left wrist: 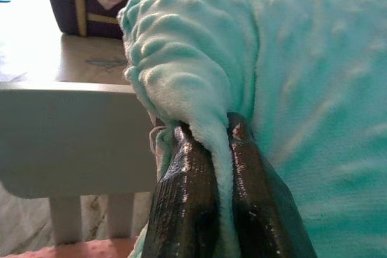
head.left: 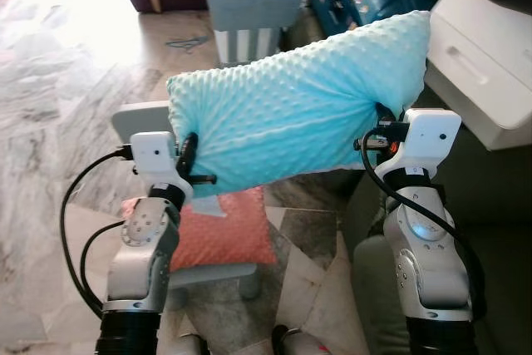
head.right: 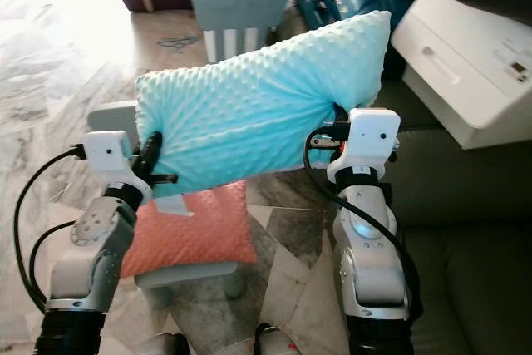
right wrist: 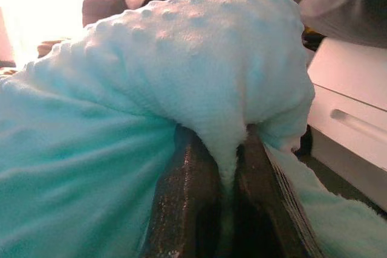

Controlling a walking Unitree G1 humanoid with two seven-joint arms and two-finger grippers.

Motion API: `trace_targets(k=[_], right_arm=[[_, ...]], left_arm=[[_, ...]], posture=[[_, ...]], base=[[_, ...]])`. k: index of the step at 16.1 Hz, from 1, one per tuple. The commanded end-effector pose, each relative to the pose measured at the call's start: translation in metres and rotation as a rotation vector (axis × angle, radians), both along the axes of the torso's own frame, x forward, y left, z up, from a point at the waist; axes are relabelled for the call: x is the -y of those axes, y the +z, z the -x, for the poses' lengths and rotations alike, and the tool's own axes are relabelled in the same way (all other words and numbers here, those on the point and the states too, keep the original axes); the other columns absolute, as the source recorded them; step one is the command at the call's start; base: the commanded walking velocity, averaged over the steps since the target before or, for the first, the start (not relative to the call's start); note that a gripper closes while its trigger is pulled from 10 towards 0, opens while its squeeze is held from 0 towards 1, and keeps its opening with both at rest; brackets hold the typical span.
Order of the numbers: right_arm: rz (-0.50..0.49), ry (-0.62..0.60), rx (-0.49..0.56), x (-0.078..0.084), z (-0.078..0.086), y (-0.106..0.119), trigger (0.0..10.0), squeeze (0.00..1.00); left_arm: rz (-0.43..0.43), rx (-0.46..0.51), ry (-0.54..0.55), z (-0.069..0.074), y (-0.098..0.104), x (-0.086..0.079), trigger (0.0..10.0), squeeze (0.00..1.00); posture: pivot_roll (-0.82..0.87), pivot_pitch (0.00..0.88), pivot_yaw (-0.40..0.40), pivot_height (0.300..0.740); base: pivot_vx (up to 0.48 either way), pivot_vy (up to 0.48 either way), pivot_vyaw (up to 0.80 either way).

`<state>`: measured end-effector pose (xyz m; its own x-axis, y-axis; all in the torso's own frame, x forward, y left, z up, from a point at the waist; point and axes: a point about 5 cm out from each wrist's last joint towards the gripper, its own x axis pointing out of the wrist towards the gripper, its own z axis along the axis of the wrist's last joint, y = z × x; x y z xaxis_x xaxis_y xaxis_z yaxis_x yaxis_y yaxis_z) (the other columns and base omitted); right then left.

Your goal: Move the pillow to the sofa

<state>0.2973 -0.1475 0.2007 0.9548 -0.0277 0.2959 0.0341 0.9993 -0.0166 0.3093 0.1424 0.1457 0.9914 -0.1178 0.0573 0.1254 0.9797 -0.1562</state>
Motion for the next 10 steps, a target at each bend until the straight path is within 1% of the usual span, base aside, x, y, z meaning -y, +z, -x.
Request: trace_targets(k=[1,7,10], right_arm=[[-0.001,0.001,0.02,0.0008,0.0008,0.0057,0.0,0.0],[-0.003,0.008,0.014,0.0007,0.0014,0.0054,0.0,0.0],[-0.003,0.009,0.013,0.0009,0.0019,0.0051,0.0,0.0]], left_arm=[[-0.016,-0.025,-0.008,0.0017,-0.0056,0.0033,10.0,0.0],[-0.015,-0.032,0.005,0.0025,-0.0062,0.0019,10.0,0.0],[0.013,-0.046,-0.003,0.0028,-0.0077,0.0027,10.0,0.0]], posture=[[-0.12,0.167,-0.049,0.74],[-0.12,0.178,-0.049,0.74],[-0.12,0.179,-0.048,0.74]], base=[[0.0,0.0,-0.8],[0.0,0.0,-0.8],[0.0,0.0,-0.8]])
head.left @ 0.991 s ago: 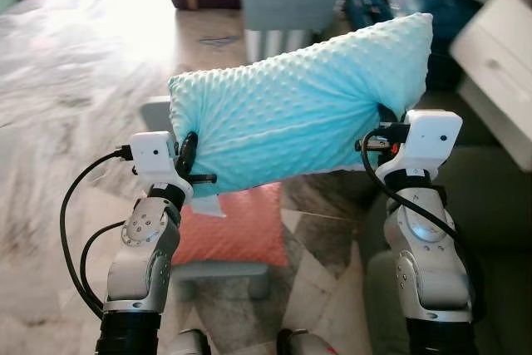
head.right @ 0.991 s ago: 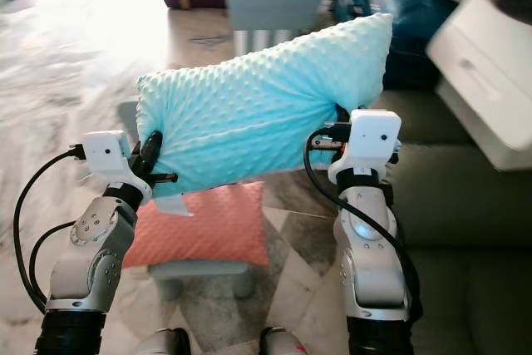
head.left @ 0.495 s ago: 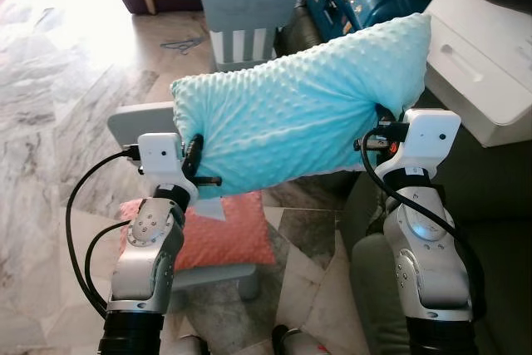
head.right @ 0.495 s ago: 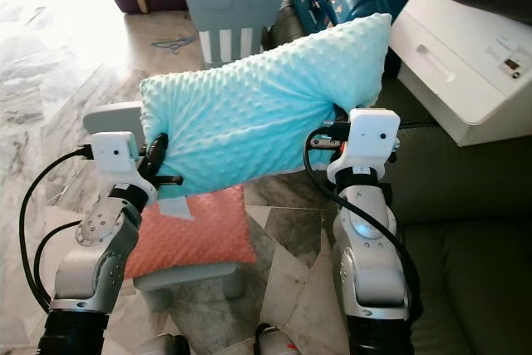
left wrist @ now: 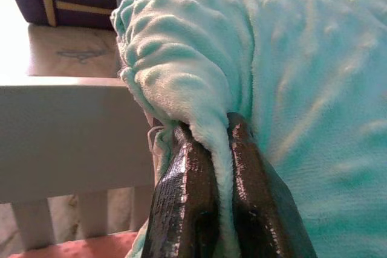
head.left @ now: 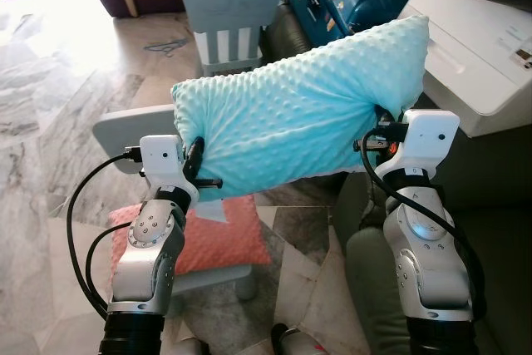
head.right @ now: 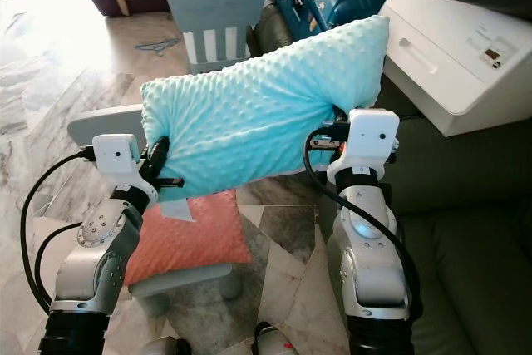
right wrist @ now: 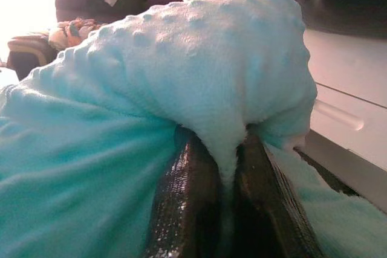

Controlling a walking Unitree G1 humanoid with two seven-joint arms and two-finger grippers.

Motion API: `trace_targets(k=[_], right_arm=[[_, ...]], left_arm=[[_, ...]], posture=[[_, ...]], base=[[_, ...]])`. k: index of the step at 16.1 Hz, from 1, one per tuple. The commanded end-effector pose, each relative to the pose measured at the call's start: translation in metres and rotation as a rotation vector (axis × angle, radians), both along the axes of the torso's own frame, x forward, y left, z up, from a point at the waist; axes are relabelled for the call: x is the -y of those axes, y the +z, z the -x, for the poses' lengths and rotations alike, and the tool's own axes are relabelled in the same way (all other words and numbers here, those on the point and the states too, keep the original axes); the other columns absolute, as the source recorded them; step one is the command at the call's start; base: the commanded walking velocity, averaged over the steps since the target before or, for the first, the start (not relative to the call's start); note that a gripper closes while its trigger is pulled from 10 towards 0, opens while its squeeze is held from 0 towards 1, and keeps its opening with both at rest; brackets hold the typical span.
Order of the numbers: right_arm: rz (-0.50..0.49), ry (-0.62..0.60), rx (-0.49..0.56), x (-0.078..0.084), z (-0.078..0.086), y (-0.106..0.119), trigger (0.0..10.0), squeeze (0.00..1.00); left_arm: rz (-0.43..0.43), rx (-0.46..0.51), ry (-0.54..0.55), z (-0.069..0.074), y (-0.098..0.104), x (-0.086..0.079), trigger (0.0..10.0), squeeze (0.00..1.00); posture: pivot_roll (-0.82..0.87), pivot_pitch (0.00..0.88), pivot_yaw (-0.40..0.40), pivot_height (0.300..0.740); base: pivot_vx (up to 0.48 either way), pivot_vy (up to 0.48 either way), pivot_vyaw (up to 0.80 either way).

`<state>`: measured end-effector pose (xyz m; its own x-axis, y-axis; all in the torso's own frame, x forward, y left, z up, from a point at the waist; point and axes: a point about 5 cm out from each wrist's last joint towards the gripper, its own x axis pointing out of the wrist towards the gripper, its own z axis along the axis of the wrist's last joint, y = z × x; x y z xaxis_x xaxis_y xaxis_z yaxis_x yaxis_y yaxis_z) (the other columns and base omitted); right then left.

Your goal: Move the pillow to the sofa

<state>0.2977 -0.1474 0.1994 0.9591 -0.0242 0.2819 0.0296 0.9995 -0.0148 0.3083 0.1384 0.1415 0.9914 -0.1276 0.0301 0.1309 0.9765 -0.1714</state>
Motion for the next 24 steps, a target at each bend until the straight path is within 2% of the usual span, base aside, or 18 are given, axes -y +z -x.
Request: trace_targets(k=[1,3,4,8,11,19,24], right_arm=[[-0.001,0.005,0.026,0.0012,0.0026,0.0062,0.0,0.0],[0.002,0.009,0.028,0.0011,0.0026,0.0067,1.5,0.0],[0.012,0.01,0.027,0.0008,0.0024,0.0069,10.0,0.0],[0.031,0.017,0.025,-0.0004,0.0027,0.0069,10.0,0.0],[0.022,0.009,0.005,0.0008,0.0025,0.0048,10.0,0.0],[0.015,0.011,-0.024,0.0015,0.0014,0.0022,10.0,0.0],[0.024,0.01,-0.027,0.0022,0.0014,0.0024,10.0,0.0]], left_arm=[[0.011,-0.022,0.003,0.0018,-0.004,-0.0011,10.0,0.0],[0.022,-0.034,0.001,0.0019,-0.0045,-0.001,10.0,0.0],[0.051,-0.052,-0.016,0.0023,-0.0053,0.0006,10.0,0.0],[0.077,-0.084,-0.064,0.0046,-0.0049,0.005,10.0,0.0],[0.092,-0.094,-0.062,0.0045,-0.0052,0.0035,10.0,0.0],[0.142,-0.111,-0.064,0.0057,-0.0055,0.0015,10.0,0.0],[0.123,-0.101,-0.111,0.0075,-0.004,0.0062,10.0,0.0]], posture=[[-0.12,0.179,-0.049,0.74],[-0.12,0.18,-0.05,0.74],[-0.12,0.181,-0.052,0.74],[-0.13,0.184,-0.054,0.74],[-0.13,0.188,-0.055,0.74],[-0.13,0.193,-0.054,0.74],[-0.13,0.192,-0.054,0.74]], base=[[0.0,0.0,-0.8],[0.0,0.0,-0.8],[0.0,0.0,0.0],[0.0,0.0,0.0],[0.0,0.0,0.0],[0.0,0.0,-0.79],[0.0,0.0,-0.79]])
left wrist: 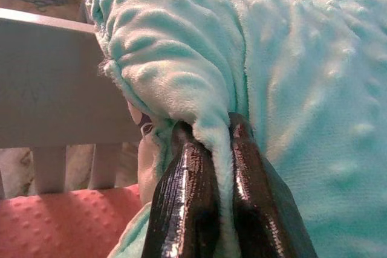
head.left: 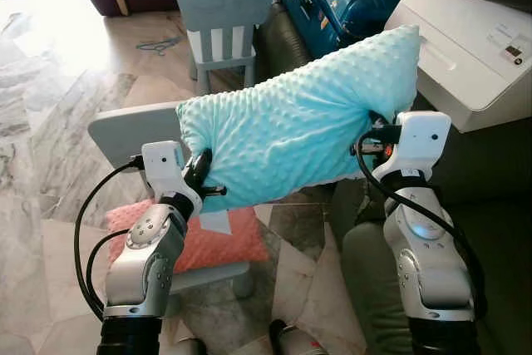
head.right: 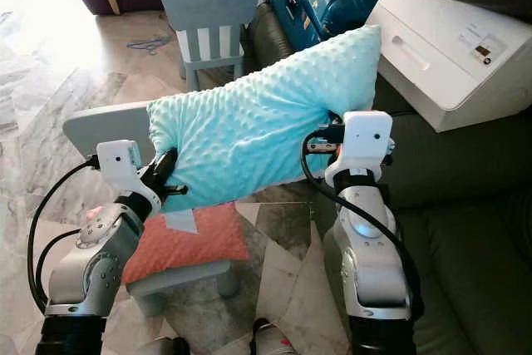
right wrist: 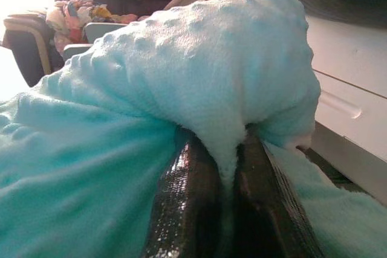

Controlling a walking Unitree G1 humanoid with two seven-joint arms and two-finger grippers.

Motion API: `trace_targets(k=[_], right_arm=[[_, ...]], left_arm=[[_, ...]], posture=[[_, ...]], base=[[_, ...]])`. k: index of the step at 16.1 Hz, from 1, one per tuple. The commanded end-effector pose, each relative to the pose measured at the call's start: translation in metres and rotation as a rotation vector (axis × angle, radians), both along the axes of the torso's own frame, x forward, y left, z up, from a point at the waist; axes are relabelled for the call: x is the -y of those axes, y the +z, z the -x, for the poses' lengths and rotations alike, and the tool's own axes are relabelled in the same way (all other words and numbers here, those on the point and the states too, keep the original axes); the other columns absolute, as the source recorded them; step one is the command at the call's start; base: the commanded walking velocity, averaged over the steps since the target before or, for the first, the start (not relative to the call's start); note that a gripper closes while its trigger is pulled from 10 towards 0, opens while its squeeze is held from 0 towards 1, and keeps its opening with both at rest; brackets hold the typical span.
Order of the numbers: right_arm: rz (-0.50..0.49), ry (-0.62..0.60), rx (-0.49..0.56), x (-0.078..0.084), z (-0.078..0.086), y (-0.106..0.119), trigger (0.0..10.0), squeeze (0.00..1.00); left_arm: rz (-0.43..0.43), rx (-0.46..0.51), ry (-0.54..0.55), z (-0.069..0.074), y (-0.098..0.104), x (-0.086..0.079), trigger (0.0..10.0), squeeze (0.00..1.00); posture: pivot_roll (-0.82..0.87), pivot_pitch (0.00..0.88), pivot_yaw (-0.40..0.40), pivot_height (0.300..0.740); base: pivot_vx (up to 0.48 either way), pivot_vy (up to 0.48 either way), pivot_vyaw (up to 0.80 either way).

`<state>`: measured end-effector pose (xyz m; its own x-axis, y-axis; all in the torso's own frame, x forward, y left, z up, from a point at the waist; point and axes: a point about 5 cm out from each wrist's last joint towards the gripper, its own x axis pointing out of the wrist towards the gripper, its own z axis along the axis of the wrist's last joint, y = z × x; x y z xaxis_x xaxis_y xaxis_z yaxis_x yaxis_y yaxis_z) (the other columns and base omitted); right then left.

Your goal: Move the pillow to the sofa

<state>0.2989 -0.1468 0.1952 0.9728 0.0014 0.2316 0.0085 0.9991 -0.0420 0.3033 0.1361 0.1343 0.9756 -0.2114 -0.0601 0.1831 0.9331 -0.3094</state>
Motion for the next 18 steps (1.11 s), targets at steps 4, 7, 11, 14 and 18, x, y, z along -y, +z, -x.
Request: trace_targets(k=[4,7,11,14,18], right_arm=[[0.003,-0.007,0.024,0.0025,0.0026,0.0066,10.0,0.0],[0.005,-0.008,0.023,0.0026,0.0026,0.0062,10.0,0.0],[0.009,-0.007,0.023,0.0028,0.0024,0.0061,10.0,0.0],[0.01,-0.005,0.022,0.0026,0.0025,0.0061,10.0,0.0],[0.01,-0.005,0.02,0.0021,0.0028,0.0055,10.0,0.0]], left_arm=[[-0.007,0.017,-0.036,0.0036,0.0036,0.0037,10.0,0.0],[0.036,0.021,-0.027,0.0039,0.0048,0.0025,10.0,0.0],[0.039,0.023,-0.034,0.0034,0.0054,0.0039,10.0,0.0],[0.04,0.023,-0.033,0.0039,0.0056,0.0039,10.0,0.0],[0.064,0.031,-0.042,0.0048,0.0072,0.0045,10.0,0.0]], posture=[[-0.13,0.195,-0.056,0.74],[-0.13,0.194,-0.056,0.74],[-0.13,0.192,-0.057,0.74],[-0.13,0.191,-0.057,0.74],[-0.13,0.195,-0.056,0.74]], base=[[0.0,-0.067,-0.79],[0.0,0.0,-0.79],[0.0,0.0,-0.79],[0.0,0.0,-0.79],[0.0,-0.12,-0.79]])
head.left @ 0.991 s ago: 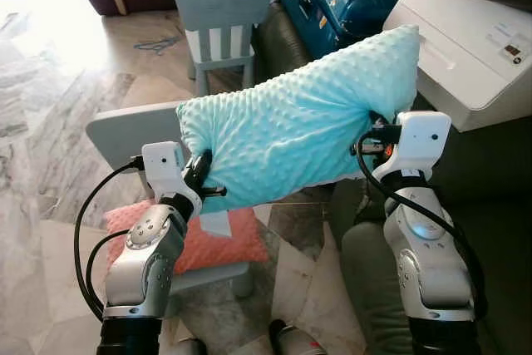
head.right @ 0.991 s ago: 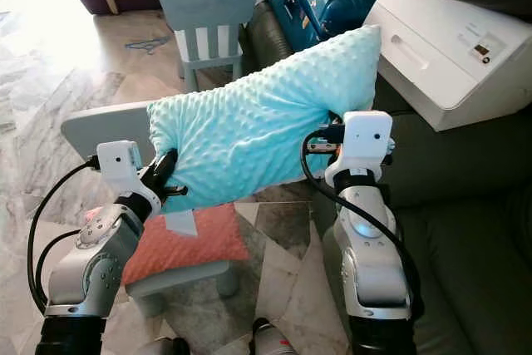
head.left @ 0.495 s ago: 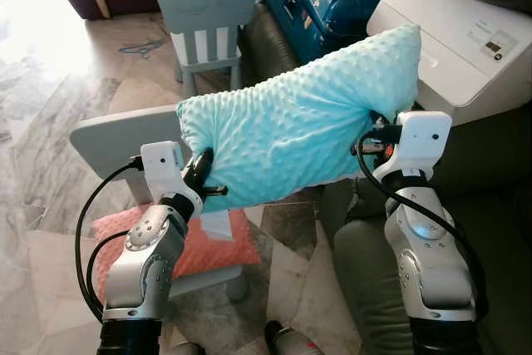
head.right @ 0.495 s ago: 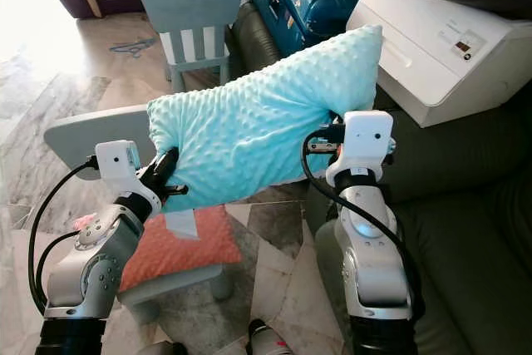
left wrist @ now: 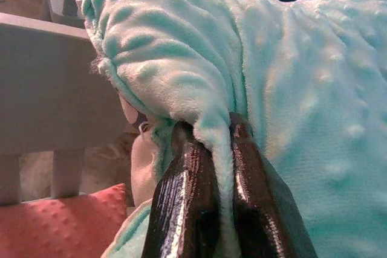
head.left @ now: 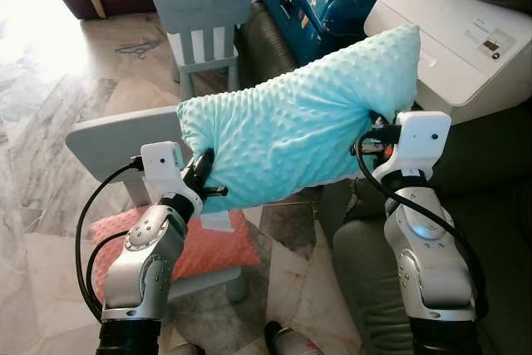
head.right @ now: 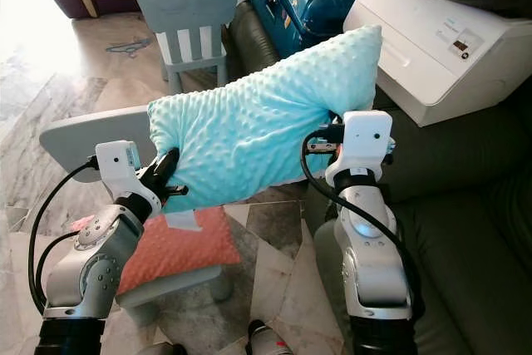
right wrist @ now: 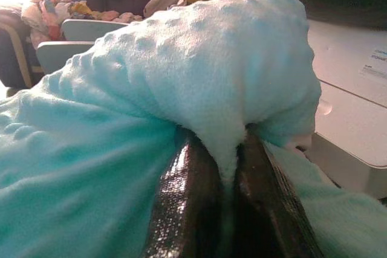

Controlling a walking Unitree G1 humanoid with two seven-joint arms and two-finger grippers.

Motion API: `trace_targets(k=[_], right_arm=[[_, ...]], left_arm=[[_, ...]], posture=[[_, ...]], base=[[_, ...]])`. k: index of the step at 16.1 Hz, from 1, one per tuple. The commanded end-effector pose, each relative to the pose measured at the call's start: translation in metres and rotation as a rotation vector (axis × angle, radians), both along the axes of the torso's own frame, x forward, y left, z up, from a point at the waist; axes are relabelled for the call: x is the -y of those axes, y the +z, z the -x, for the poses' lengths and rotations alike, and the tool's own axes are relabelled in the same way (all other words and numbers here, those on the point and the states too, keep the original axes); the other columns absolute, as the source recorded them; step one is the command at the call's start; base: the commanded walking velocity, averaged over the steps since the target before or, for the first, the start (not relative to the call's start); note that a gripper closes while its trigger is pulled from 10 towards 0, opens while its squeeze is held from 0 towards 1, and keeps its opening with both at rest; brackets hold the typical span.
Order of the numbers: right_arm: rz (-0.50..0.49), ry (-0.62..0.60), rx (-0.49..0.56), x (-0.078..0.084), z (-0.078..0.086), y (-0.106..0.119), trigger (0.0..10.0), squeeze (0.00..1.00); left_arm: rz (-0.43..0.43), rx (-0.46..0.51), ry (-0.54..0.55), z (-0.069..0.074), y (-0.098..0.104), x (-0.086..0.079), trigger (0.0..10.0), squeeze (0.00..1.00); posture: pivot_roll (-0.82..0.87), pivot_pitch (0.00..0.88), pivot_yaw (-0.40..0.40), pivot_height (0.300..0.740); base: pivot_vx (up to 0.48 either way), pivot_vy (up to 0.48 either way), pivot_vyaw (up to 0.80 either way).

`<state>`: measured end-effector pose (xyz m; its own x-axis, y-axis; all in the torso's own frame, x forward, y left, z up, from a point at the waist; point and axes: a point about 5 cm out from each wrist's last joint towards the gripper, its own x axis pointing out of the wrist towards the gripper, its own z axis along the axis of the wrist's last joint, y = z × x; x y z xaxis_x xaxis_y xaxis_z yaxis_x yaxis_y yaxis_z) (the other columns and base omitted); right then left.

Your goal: Move the pillow to the sofa

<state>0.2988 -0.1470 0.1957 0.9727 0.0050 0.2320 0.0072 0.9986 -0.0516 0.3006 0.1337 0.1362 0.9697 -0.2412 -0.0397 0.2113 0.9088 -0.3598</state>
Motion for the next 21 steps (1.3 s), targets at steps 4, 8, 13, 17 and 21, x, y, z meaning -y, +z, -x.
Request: trace_targets(k=[4,8,13,17,21], right_arm=[[0.0,-0.006,0.017,0.0018,0.0027,0.0049,10.0,0.0],[0.0,-0.004,0.015,0.001,0.0024,0.0043,10.0,0.0],[0.003,-0.004,0.014,0.0007,0.0024,0.0043,10.0,0.0],[0.004,-0.003,0.013,0.0008,0.0026,0.0039,10.0,0.0],[0.005,-0.001,0.011,0.0003,0.0025,0.0036,10.0,0.0]], left_arm=[[0.01,0.021,-0.014,0.002,0.0054,0.0012,10.0,0.0],[0.01,0.017,-0.012,0.0023,0.005,0.001,10.0,0.0],[0.022,0.027,-0.024,0.0035,0.0066,0.0027,10.0,0.0],[0.013,0.022,-0.025,0.0033,0.0051,0.0022,10.0,0.0],[0.012,0.022,-0.025,0.0035,0.0055,0.0022,10.0,0.0]], posture=[[-0.13,0.2,-0.056,0.74],[-0.13,0.202,-0.055,0.74],[-0.13,0.204,-0.055,0.74],[-0.13,0.203,-0.054,0.74],[-0.13,0.2,-0.055,0.74]], base=[[0.0,0.0,-0.79],[0.0,0.0,-0.79],[0.0,-0.192,-0.79],[0.0,0.0,-0.79],[0.0,0.0,-0.79]])
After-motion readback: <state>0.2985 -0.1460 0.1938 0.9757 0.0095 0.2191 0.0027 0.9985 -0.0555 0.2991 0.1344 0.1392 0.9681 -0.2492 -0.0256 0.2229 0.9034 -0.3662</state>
